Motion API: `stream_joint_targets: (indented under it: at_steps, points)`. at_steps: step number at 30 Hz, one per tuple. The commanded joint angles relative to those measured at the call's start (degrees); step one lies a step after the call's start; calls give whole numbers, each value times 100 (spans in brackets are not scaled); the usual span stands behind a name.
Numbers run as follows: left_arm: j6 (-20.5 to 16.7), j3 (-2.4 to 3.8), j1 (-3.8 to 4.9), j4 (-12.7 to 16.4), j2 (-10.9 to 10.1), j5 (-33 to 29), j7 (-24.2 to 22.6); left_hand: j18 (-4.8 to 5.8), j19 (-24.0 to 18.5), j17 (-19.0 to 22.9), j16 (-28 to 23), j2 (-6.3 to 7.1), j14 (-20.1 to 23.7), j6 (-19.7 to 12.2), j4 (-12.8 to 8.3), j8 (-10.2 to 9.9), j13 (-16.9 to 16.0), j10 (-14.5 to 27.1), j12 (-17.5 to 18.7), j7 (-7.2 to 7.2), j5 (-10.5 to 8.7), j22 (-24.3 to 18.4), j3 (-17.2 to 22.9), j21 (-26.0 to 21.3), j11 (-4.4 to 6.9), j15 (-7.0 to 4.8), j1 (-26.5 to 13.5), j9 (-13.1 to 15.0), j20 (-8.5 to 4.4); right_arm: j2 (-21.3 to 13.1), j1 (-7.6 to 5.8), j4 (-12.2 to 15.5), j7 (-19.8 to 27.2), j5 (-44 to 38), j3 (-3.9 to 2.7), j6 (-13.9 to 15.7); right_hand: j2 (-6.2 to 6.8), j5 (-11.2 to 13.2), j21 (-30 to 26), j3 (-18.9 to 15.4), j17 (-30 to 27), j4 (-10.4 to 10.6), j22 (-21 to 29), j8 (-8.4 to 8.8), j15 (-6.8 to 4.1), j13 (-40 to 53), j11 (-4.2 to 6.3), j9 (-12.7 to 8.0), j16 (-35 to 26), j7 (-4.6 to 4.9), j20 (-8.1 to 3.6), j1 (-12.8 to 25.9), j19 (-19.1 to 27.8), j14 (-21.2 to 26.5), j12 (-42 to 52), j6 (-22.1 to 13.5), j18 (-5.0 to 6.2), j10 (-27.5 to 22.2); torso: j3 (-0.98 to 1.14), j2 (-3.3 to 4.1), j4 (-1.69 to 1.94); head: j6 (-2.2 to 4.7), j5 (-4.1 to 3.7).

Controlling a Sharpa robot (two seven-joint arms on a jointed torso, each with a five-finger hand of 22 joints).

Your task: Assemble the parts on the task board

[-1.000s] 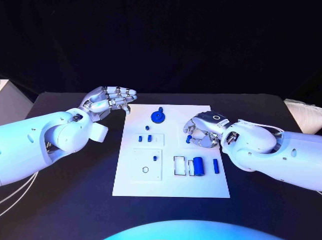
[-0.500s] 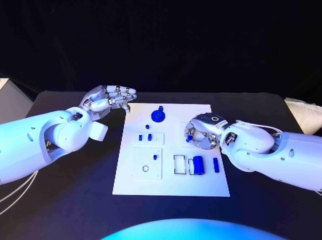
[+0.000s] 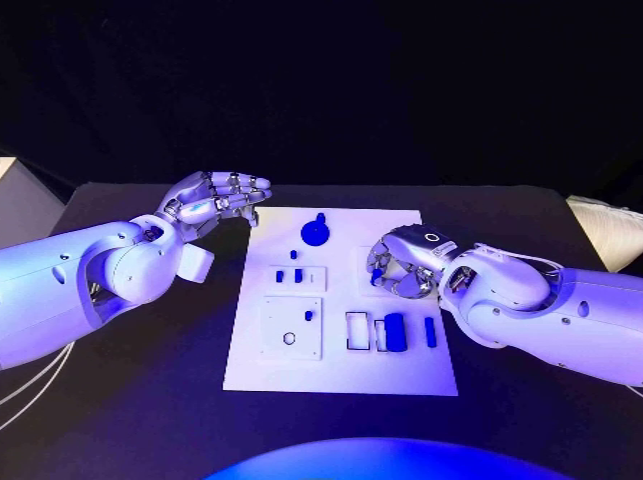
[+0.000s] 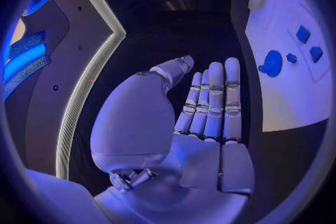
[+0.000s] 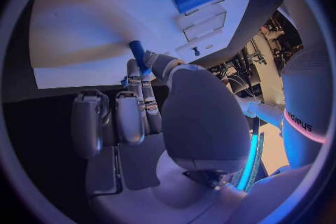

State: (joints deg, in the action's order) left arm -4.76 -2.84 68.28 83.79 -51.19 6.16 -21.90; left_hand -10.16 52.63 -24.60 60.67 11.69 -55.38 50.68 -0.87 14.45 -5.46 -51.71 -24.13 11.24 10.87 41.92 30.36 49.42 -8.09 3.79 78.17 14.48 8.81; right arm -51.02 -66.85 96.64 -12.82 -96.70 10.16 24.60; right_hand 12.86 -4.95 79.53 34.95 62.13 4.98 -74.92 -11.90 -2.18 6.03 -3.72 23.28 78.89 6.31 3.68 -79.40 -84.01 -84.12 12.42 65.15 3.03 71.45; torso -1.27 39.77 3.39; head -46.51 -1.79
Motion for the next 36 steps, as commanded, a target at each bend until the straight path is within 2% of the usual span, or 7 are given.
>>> stream_joint_targets:
  at_steps: [1, 11, 17, 26, 36]
  points:
    - [94, 4, 1, -3, 8, -35, -6, -38, 24, 4, 10, -12, 53, -2, 7, 12, 9, 24, -25, -1, -32, -7, -22, -29, 4, 4, 22, -2, 28, -47, -9, 76, -48, 396, -11, 376, -160, -41, 31, 42, -4, -14, -697, -109, -47, 15, 211, 247, 24, -71, -35, -114, -216, -96, 10, 72, -57, 260, -4, -7, -2, 3, 0]
    - [96, 4, -5, -68, 42, -35, 1, -39, 26, 7, 11, -19, 55, 1, 8, 20, 10, 28, -31, -2, -32, -9, -23, -32, 4, 4, 27, -1, 28, -227, -193, 520, 2, 1081, -55, 280, -157, -46, 40, 59, -3, -29, -706, -122, -49, 23, 212, 268, 26, -68, -38, -113, -218, -97, -3, 63, -59, 267, -6, -16, -8, 22, 23]
    - [102, 4, -12, -91, 70, -38, 4, -39, 26, 7, 11, -19, 55, 1, 8, 20, 10, 28, -31, -2, -32, -9, -23, -32, 4, 4, 27, -1, 28, 77, -205, 672, 90, 1120, -49, 189, -154, -50, 27, 66, -34, -37, -696, -128, -49, 27, 210, 280, 15, -65, -39, -109, -213, -92, -11, 57, -56, 268, -6, -7, -8, 45, 76]
    - [112, 3, -18, -99, 119, -46, 6, -39, 26, 7, 11, -19, 55, 1, 8, 20, 10, 28, -31, -2, -32, -9, -23, -32, 4, 4, 27, -1, 28, 732, -68, 583, 145, 683, -14, 118, -154, -51, 14, 73, -42, -44, -687, -133, -48, 30, 209, 289, 12, -62, -40, -108, -207, -90, -19, 51, -53, 267, -21, -10, -7, 37, 157]
    - [127, 3, -20, -88, 154, -51, 16, -39, 29, 10, 14, -23, 58, 4, 8, 32, 10, 34, -40, -2, -35, -12, -29, -37, 5, 4, 34, 0, 28, 1349, 257, 348, 205, 356, 35, -81, -156, -62, -2, 94, -71, -70, -677, -146, -46, 40, 203, 316, 1, -52, -41, -107, -200, -85, -39, 32, -50, 268, -21, -1, -7, 7, 256]
